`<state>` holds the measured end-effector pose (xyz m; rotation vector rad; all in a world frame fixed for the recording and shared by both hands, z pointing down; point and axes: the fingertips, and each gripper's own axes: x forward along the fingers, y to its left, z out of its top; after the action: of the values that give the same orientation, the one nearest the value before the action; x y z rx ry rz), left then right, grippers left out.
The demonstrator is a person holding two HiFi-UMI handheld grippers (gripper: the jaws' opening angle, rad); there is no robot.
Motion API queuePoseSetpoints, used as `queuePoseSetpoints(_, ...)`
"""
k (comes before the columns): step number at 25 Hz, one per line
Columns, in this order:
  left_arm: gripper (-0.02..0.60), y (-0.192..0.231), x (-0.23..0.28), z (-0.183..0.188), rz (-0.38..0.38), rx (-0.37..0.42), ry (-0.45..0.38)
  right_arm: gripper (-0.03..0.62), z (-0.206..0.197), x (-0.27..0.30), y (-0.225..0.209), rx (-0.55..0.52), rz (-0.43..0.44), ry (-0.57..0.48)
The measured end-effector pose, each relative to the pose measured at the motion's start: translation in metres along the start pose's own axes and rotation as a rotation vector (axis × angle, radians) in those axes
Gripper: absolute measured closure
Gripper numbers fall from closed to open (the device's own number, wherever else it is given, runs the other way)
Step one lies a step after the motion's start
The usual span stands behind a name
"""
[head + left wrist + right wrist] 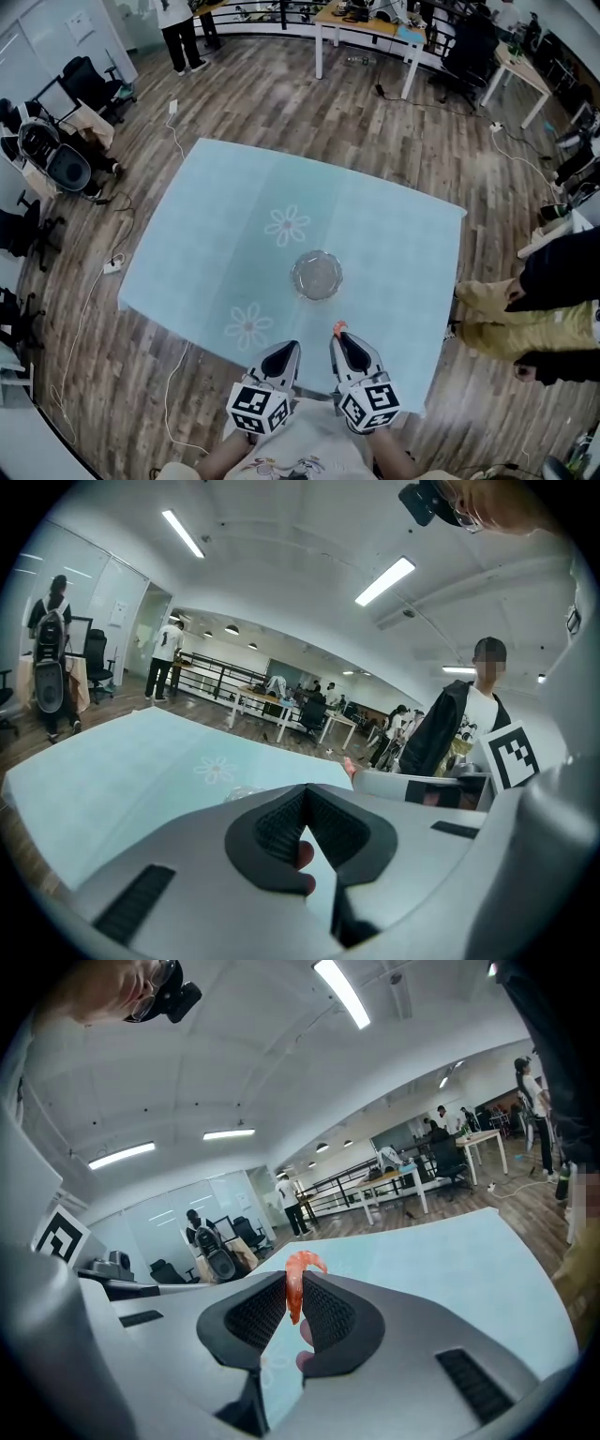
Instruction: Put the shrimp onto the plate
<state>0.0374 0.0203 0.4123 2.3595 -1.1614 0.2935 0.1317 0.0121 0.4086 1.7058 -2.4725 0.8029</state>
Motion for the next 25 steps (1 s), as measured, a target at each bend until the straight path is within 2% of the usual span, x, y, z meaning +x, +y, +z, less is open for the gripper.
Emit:
queuePoseSetpoints(4, 0.574, 0.002, 0.017, -0.007, -0.027, -0.008, 0.046, 0.525, -0.008, 0.019, -0.01, 0.037, -0.028, 0.03)
queuePoseSetpoints(11, 0.574, 0.034, 0.034, -0.024, -0.023, -0.031, 0.1, 0.525, -0.017, 0.06, -0.021, 0.004, -0.057, 0.037)
queuePoseSetpoints(22, 0.574, 0.073, 0.067, -0.045, -0.019, -0.003, 0.132, 0.525, -0.043, 0.097, -0.043, -0.027, -0.121, 0.081)
queuePoseSetpoints(25, 0.574, 0.077, 0.074, -0.053, -0.016, -0.033, 0.14, 0.525, -0.058, 0.107, -0.044, -0.032, -0.121, 0.11)
